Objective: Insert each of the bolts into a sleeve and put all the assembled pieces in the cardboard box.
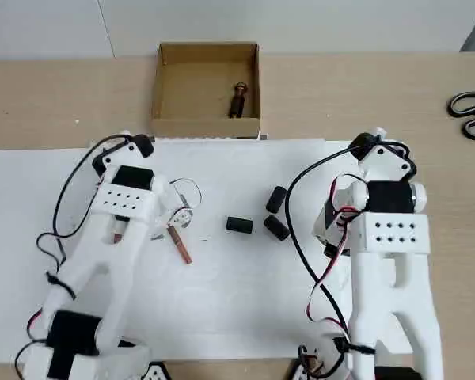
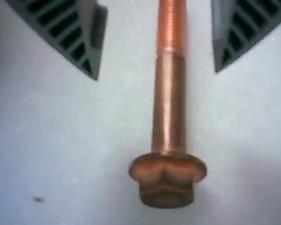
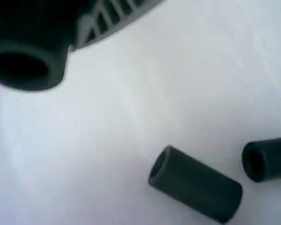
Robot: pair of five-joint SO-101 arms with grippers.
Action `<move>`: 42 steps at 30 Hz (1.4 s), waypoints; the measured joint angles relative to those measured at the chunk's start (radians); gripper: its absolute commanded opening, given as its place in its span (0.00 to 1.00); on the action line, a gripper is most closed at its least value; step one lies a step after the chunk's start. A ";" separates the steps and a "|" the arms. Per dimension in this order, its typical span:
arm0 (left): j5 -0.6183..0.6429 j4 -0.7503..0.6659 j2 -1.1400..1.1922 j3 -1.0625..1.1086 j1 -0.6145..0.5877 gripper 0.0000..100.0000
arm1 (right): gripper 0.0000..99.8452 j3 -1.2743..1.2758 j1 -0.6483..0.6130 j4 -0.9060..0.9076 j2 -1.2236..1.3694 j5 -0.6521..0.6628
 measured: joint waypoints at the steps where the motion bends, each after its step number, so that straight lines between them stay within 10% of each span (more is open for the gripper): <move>1: 0.002 -0.008 0.008 0.000 0.000 0.16 | 0.00 0.002 0.000 0.000 -0.008 0.000; 42: 0.003 -0.144 0.190 -0.031 -0.029 0.01 | 0.00 0.080 0.000 0.000 -0.114 0.000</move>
